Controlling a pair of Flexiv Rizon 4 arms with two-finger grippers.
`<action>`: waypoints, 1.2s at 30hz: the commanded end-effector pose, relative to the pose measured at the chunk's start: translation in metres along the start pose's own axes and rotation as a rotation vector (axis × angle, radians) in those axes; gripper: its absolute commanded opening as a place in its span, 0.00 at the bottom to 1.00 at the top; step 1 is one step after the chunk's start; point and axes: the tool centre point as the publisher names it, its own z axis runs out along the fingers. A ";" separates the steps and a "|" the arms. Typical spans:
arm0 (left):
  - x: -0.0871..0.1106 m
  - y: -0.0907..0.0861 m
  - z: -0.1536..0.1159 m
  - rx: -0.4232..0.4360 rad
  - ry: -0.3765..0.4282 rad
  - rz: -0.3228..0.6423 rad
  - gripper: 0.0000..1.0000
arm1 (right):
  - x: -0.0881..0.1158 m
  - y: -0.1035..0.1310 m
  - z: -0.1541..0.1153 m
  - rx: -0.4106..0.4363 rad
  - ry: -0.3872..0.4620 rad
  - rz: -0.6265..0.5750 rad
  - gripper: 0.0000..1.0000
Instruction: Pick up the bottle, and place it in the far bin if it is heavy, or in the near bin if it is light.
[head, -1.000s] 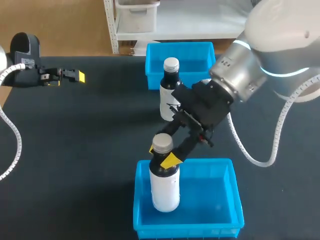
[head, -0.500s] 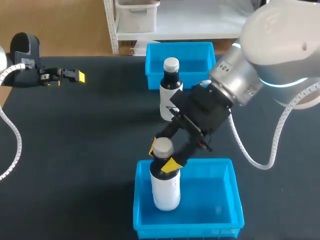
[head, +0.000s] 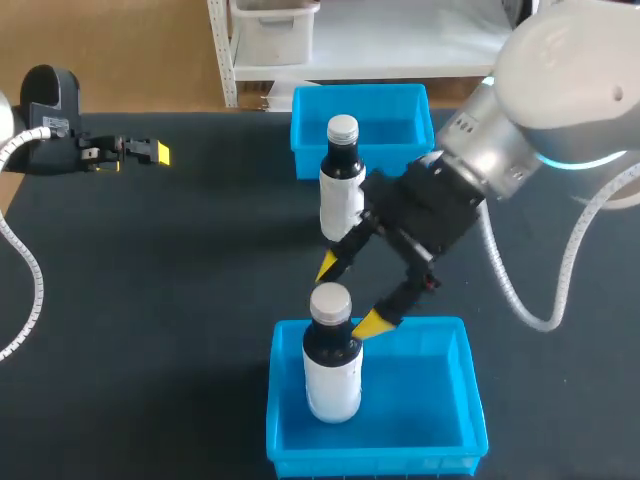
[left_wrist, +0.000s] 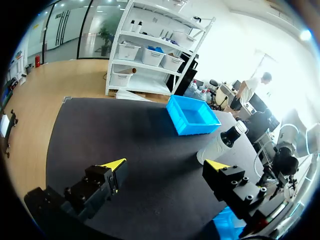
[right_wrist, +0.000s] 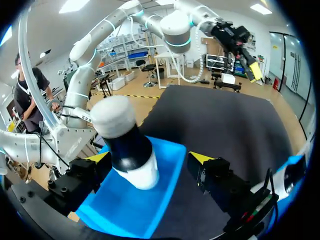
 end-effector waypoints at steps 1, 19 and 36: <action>0.000 0.000 0.000 0.000 0.000 0.000 1.00 | 0.017 -0.011 -0.042 0.029 -0.008 0.042 1.00; 0.000 0.000 0.000 0.000 0.000 0.000 1.00 | 0.071 -0.136 -0.151 0.309 -0.054 0.223 1.00; 0.000 0.000 0.000 0.000 0.000 0.000 1.00 | 0.054 -0.211 -0.137 0.297 -0.110 0.195 1.00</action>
